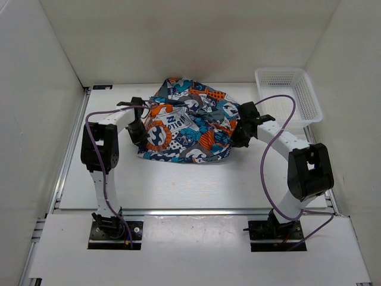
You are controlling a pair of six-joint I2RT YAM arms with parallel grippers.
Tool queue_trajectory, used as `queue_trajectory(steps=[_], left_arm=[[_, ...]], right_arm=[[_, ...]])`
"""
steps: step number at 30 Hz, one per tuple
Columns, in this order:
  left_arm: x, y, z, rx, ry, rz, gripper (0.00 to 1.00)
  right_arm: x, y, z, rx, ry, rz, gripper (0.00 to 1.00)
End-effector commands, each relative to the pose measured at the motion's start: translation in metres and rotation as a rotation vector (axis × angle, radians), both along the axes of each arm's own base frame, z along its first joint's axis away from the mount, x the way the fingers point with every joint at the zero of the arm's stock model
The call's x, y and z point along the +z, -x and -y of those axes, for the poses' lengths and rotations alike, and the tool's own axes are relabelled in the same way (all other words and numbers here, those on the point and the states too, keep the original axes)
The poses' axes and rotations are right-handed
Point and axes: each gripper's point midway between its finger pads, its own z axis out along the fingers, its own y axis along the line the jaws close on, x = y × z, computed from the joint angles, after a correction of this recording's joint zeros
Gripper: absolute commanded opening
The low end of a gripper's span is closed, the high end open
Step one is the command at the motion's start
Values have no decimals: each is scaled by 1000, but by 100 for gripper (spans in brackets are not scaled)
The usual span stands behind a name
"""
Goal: Fold and stack the shorts
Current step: Fold the shorts
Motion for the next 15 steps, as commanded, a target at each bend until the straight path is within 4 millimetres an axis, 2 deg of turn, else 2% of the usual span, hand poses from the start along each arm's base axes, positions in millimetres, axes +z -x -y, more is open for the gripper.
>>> queue_trajectory(steps=[1,3,5,9,11,13,15], left_arm=[[42,-6,-3,2,-12,112,10],[54,-8,1,9,10,141,10],[57,-4,5,4,39,143,10],[64,2,45,-119,213,145,10],[59,1,40,-121,179,140,10],[45,5,24,-84,67,103,24],[39,6,16,-78,25,85,58]], right_arm=[[-5,4,-1,19,3,-11,0],[-5,4,-1,19,3,-11,0],[-5,4,-1,19,3,-11,0],[-4,2,-2,27,4,-1,0],[-7,2,-2,27,7,-9,0],[-7,3,-3,31,-1,-12,0],[-7,4,-4,35,-9,-15,0]])
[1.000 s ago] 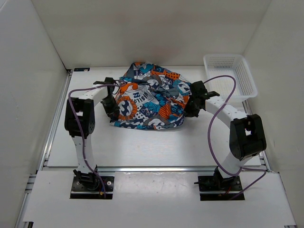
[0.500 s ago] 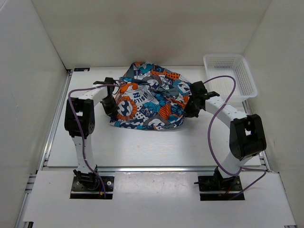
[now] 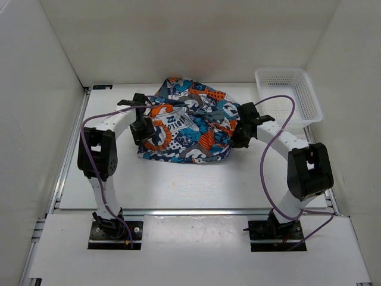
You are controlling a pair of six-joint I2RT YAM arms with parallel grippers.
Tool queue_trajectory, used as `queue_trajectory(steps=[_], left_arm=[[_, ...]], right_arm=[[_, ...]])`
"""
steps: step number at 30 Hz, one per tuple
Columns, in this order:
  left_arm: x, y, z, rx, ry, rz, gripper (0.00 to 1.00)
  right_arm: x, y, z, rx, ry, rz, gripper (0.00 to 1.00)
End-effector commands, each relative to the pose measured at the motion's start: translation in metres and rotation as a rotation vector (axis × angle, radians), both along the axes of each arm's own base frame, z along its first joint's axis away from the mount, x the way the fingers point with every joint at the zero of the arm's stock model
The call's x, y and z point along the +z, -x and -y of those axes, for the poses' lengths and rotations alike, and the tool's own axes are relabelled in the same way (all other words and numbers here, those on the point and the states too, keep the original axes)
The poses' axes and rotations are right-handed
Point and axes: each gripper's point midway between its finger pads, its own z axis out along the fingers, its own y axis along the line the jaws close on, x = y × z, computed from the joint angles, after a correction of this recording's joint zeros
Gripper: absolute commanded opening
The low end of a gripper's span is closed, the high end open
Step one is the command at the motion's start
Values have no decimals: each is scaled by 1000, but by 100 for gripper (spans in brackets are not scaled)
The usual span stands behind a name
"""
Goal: Fold and stack the shorts
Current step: Fold the shorts
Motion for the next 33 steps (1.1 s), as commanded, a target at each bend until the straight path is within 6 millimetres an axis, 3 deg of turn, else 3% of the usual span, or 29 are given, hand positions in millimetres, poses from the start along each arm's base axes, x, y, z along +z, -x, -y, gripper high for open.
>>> queue_trajectory(steps=[1,2,3,12,13,14,18,19,22,26,33], left_arm=[[-9,5,-13,12,-78,-22,62],[-13,6,-18,16,-105,-35,71],[-16,7,-21,18,-122,-41,73],[-53,17,-21,21,-133,-134,68],[-53,15,-19,20,-123,-127,65],[-55,18,-20,20,-124,-136,53],[-52,16,-21,21,-131,-125,20],[-52,16,-21,21,-131,-125,18],[-42,16,-23,23,-140,-113,18],[-33,15,-25,25,-148,-100,30],[-13,15,-28,52,-155,-57,30]], right_arm=[[-3,2,-5,26,-12,-7,0],[-3,2,-5,26,-12,-7,0],[-3,2,-5,26,-12,-7,0],[-3,5,-6,21,-25,-12,0],[-6,7,-5,21,-22,-21,0],[-6,7,-5,21,-22,-21,0],[-6,7,-5,21,-22,-21,0],[-6,7,-5,21,-22,-21,0],[-6,7,-3,16,-13,-18,0],[-3,6,-2,12,-8,-6,0],[-6,8,-1,12,-5,-15,0]])
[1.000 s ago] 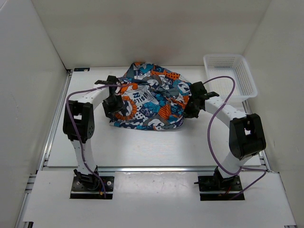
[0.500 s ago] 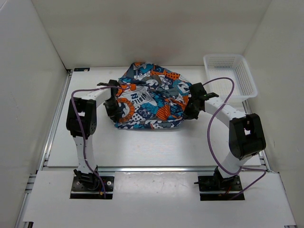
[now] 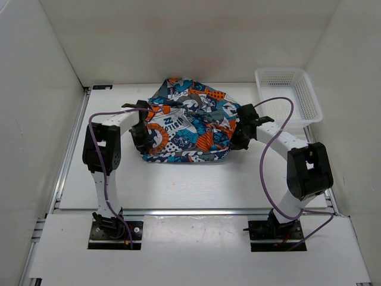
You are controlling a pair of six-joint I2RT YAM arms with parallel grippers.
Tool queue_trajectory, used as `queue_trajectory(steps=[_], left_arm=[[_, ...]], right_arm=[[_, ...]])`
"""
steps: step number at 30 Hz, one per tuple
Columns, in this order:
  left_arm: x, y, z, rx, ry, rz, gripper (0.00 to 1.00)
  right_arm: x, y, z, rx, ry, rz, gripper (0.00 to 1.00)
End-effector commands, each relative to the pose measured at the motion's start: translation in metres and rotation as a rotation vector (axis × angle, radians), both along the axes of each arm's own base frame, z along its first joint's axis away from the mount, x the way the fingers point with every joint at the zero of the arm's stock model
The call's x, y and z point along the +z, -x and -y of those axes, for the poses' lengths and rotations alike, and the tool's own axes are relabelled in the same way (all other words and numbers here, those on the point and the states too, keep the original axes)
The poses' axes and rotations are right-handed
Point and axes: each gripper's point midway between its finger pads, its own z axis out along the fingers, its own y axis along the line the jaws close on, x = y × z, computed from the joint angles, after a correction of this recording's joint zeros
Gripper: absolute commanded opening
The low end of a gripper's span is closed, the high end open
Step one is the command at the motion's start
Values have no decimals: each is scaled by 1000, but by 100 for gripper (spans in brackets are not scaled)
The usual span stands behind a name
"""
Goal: Fold and stack the shorts
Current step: Fold the shorts
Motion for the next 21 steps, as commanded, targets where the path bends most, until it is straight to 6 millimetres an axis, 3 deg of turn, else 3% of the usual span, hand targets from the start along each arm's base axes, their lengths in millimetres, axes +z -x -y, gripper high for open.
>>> queue_trajectory(steps=[1,5,7,11,12,16,18,20,21], left_arm=[[35,-5,-5,28,-15,94,32],[45,-4,-4,48,-7,124,34],[49,-5,-4,48,-5,133,41],[43,-1,-2,46,11,111,41],[43,-1,-2,46,11,111,39],[38,1,0,45,19,107,13],[38,1,0,45,19,107,10],[38,0,-3,46,6,110,23],[36,2,-7,57,-16,107,43]], right_arm=[[0,2,2,9,10,13,0],[0,2,2,9,10,13,0],[0,2,2,9,10,13,0],[0,2,2,9,10,13,0],[0,2,2,9,10,13,0],[3,1,2,9,7,22,0],[3,1,2,9,7,22,0],[3,1,2,9,7,22,0],[3,1,2,9,7,22,0]])
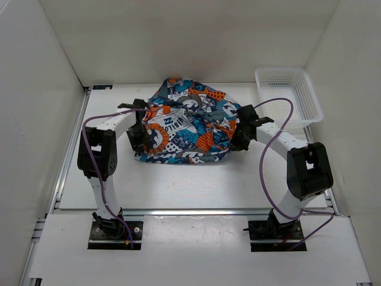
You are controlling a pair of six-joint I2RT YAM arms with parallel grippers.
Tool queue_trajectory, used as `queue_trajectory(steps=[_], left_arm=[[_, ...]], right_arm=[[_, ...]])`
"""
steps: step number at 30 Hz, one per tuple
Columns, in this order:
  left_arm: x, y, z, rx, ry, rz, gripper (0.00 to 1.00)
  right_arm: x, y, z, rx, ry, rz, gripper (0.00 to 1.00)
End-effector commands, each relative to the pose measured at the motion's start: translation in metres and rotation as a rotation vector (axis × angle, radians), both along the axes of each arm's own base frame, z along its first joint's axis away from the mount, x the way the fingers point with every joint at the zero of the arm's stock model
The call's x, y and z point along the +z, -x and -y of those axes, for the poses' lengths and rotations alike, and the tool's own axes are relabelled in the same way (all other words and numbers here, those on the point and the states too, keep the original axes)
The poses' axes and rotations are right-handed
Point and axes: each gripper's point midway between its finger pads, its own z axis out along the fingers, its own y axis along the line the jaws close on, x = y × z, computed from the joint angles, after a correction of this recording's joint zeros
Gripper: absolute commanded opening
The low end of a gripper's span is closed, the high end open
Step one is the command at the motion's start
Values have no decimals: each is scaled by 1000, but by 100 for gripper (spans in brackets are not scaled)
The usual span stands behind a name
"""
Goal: Fold and stack the shorts
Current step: Fold the shorts
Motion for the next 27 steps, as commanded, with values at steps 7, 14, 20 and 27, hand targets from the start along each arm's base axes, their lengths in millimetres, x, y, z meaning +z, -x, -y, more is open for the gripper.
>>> queue_trajectory(steps=[7,14,20,27], left_arm=[[3,-1,-8,44,-43,38,79],[-4,-8,-7,44,-43,37,46],[3,-10,-8,46,-48,56,23],[10,-7,-13,48,-68,63,10]], right_arm=[[7,-2,0,8,1,33,0],[7,-2,0,8,1,33,0],[7,-2,0,8,1,33,0],[7,-2,0,8,1,33,0]])
